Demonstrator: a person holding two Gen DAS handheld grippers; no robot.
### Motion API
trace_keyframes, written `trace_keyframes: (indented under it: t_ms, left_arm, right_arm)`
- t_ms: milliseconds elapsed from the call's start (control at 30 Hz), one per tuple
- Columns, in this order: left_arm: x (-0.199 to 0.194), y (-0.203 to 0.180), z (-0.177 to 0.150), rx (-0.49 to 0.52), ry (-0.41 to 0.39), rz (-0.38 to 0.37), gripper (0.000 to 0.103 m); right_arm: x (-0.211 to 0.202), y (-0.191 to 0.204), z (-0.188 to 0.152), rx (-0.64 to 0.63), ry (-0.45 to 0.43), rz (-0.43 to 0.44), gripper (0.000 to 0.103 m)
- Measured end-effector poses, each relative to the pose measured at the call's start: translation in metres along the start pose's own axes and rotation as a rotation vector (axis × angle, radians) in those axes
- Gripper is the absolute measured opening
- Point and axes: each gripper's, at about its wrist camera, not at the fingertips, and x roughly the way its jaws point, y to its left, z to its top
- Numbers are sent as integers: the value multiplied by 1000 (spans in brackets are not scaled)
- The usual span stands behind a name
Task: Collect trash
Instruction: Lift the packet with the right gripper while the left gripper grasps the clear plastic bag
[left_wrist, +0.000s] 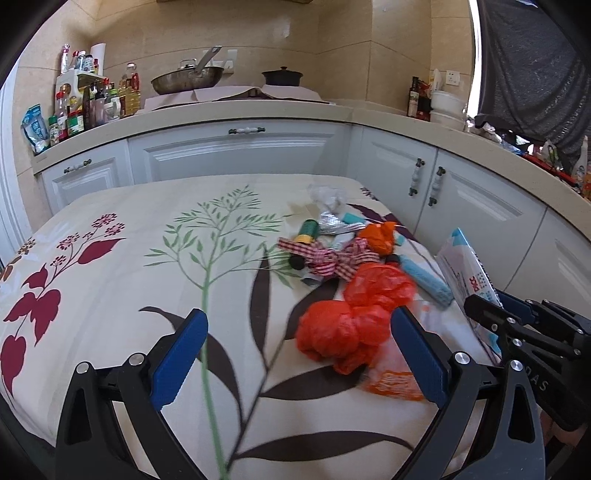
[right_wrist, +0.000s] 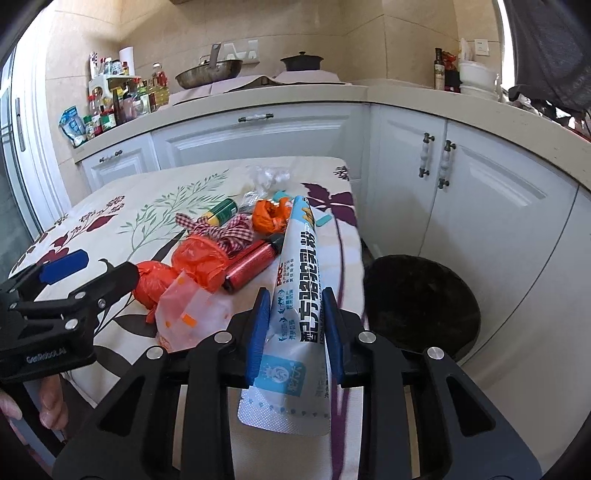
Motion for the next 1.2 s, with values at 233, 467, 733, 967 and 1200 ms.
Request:
trace_keyframes:
  t_ms: [233,467,733,967,1200]
  left_arm:
    - [-4,-31,-4,54,-8,-5,96]
    - [6,-52,-13,102,35,28,96]
    - [5,-62,-19,139,17,74,62]
    - [10,-62,-22,143,52,54,52]
    - [2,-61,-22,140,26,28,35]
  right_arm:
    - [-5,-20,-5,41,-17,21,28]
    - [-4,-33,-9,68,-19,54,28]
    - [-1,-37,-13,79,-16,79,28]
    - [-2,-38,-14,83,-20,69,28]
    - [-5,-33,-14,68,-25,58,28]
